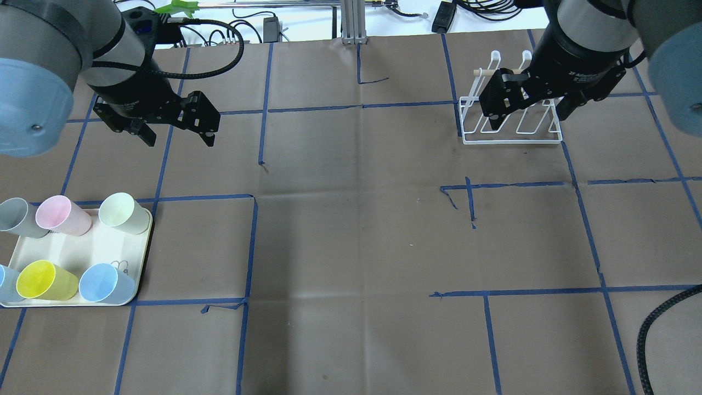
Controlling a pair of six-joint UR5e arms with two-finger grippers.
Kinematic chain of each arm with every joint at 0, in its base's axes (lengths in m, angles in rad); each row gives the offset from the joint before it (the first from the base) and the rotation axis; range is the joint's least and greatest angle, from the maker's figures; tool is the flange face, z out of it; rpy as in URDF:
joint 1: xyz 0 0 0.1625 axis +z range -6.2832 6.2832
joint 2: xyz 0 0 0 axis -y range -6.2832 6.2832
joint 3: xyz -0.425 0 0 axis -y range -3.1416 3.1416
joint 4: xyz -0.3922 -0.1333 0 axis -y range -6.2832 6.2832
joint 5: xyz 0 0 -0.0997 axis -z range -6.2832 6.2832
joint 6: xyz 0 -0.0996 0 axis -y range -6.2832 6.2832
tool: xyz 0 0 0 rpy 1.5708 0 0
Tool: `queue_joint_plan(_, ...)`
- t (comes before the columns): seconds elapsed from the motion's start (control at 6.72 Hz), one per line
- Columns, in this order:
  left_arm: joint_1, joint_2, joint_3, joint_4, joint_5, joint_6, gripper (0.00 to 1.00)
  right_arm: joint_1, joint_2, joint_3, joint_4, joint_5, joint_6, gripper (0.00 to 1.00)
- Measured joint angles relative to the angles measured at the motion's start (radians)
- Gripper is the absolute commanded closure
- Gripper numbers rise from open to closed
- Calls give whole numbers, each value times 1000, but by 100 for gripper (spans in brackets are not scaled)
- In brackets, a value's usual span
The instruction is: Transfer IKEA cup to right arm and place on rack
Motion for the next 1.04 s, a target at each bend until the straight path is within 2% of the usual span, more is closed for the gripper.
queue_joint_plan(1.04, -6, -13, 21, -12, 0, -7, 1, 0, 0, 0, 0, 3, 0, 0)
